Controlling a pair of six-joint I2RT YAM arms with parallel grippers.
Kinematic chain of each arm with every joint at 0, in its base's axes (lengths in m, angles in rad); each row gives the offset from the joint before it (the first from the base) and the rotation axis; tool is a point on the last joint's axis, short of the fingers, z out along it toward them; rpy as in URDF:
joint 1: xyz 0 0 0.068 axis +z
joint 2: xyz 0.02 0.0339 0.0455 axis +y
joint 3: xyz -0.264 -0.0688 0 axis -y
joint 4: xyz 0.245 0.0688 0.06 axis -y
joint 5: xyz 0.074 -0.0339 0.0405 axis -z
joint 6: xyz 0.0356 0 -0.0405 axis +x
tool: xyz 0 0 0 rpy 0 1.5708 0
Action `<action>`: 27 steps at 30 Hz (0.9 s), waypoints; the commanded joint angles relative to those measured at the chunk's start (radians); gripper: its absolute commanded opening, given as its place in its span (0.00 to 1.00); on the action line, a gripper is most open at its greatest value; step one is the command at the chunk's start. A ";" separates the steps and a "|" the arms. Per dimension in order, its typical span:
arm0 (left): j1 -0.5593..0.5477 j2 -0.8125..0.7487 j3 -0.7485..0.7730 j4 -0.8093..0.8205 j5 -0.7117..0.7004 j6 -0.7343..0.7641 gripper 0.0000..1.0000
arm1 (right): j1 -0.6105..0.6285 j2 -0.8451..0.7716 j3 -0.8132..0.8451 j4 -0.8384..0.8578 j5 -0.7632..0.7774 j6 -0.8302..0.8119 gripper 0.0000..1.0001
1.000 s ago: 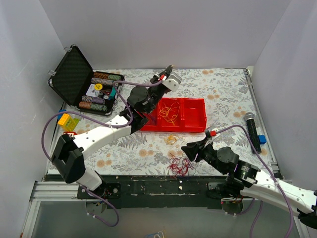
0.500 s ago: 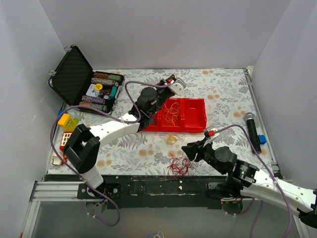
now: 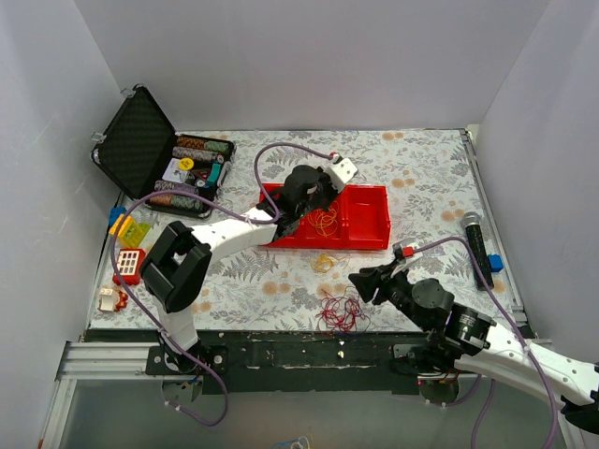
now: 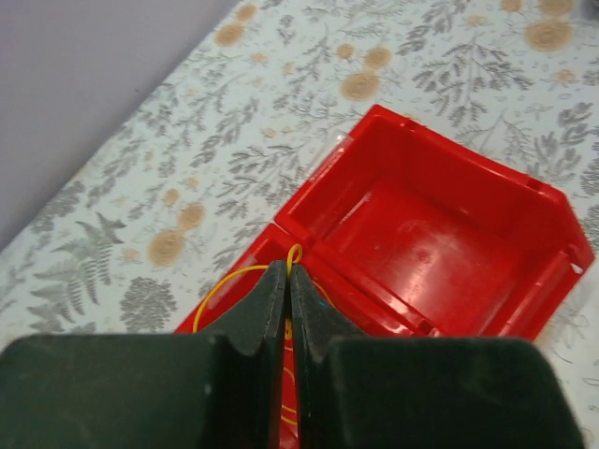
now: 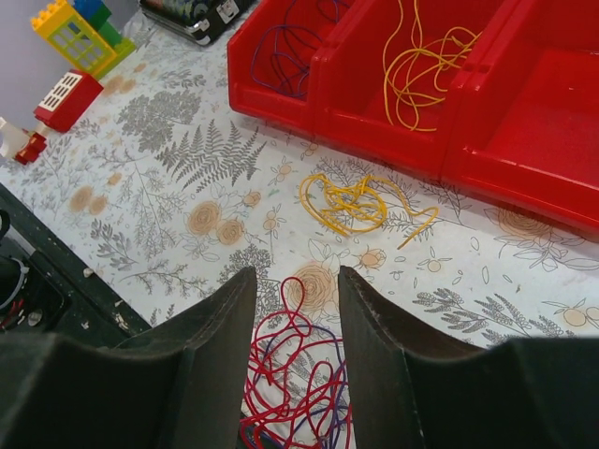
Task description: Untangle the cables
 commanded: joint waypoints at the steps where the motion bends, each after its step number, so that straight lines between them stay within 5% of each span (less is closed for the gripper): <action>1: 0.007 0.006 0.079 -0.159 0.119 -0.156 0.00 | 0.001 -0.037 -0.012 0.008 0.028 0.012 0.49; 15: 0.007 0.058 -0.034 -0.157 -0.114 -0.206 0.00 | 0.001 -0.066 -0.036 -0.003 0.039 0.032 0.50; 27: 0.010 0.169 0.053 -0.193 -0.111 -0.138 0.00 | 0.001 -0.026 -0.010 -0.011 0.045 0.037 0.46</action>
